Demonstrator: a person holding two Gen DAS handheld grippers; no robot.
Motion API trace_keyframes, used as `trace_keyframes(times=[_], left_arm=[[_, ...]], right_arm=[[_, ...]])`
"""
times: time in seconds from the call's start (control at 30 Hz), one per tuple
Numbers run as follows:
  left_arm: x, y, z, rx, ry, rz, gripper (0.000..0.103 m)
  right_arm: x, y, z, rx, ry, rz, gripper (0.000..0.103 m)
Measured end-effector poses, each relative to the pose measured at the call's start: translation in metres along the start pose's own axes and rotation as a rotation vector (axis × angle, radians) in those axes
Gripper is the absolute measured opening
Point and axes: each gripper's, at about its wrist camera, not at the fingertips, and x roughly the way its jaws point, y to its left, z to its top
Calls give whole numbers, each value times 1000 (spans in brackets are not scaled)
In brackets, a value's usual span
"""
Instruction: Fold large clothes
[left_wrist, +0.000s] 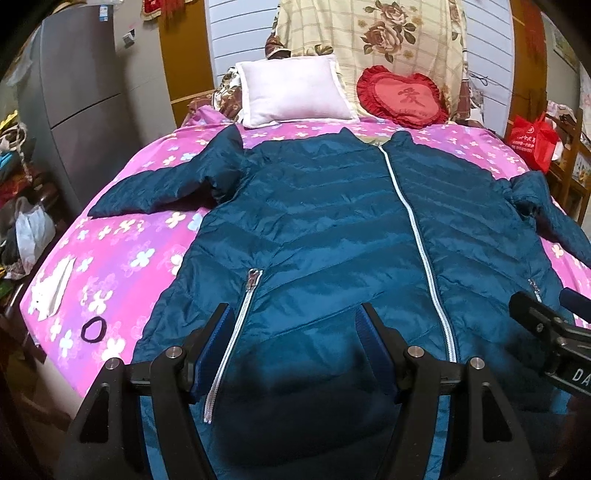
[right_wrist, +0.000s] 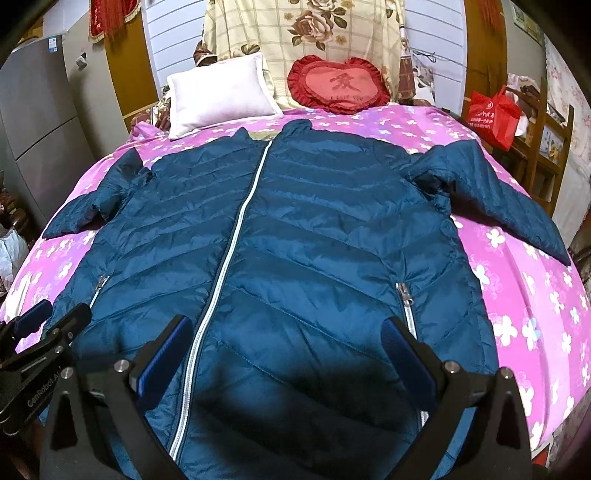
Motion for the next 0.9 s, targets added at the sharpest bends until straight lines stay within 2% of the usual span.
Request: trace_keyframes(times=[0.3,0.57,0.9], left_arm=[[6,-2,10,-12,15,-31,34],[11,1,19,-18,5,-14,34],[23,10,31,-42,12,-11,34]], right_arm=[[3,-1,5,9,4,9,103],[4,0,23,12,-4,39,103],[12,7,43,-13,-26,19,103]])
